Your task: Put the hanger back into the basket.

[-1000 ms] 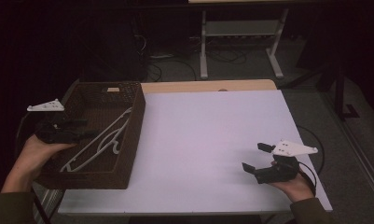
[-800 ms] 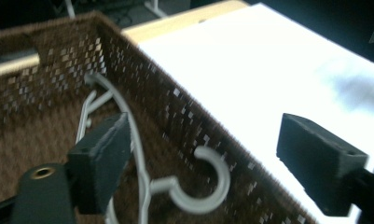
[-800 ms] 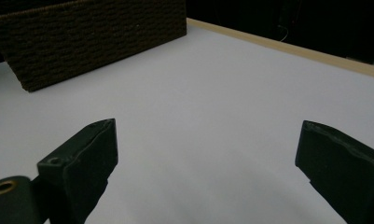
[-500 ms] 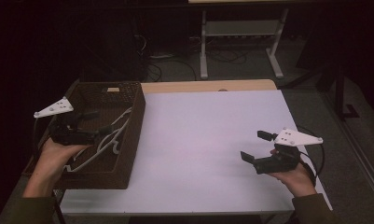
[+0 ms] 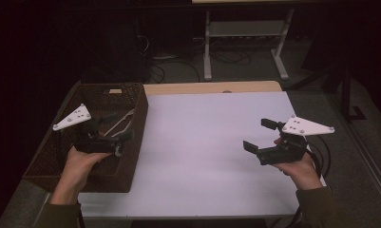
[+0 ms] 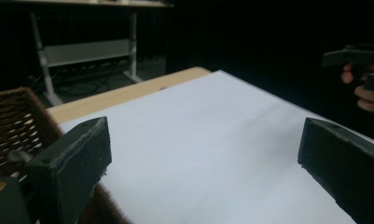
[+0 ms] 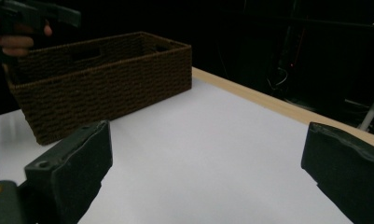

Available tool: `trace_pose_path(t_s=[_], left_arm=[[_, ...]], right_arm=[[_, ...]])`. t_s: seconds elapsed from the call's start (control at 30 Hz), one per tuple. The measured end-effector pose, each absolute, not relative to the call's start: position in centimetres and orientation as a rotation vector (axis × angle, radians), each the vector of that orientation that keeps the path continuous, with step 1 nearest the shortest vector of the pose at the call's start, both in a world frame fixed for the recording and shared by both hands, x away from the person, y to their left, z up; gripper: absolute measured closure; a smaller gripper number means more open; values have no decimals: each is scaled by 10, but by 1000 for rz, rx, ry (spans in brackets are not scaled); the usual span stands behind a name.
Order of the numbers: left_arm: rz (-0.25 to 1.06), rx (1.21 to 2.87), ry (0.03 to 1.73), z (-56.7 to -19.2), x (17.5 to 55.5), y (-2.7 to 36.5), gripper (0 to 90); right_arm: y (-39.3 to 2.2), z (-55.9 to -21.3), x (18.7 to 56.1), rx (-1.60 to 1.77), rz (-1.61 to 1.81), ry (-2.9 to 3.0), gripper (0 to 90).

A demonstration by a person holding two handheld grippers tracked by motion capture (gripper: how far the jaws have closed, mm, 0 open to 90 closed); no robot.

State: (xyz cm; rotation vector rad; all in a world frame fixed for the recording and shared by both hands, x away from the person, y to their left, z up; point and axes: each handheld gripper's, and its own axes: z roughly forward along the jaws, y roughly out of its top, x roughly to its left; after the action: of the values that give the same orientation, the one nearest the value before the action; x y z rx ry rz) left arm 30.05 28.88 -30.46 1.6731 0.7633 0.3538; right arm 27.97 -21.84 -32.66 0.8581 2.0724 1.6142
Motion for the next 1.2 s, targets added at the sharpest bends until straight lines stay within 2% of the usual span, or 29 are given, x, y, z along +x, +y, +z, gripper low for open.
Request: trace_pose_path(t_s=[0.53,1.2], left_arm=[[380,1656,717,-325,299,259,25],[386,1653,709,-330,298,259,25]], right_arm=[[-227,-309,284,866,1692,1967,15],[-227,-308,285,856,1697,1944,15]])
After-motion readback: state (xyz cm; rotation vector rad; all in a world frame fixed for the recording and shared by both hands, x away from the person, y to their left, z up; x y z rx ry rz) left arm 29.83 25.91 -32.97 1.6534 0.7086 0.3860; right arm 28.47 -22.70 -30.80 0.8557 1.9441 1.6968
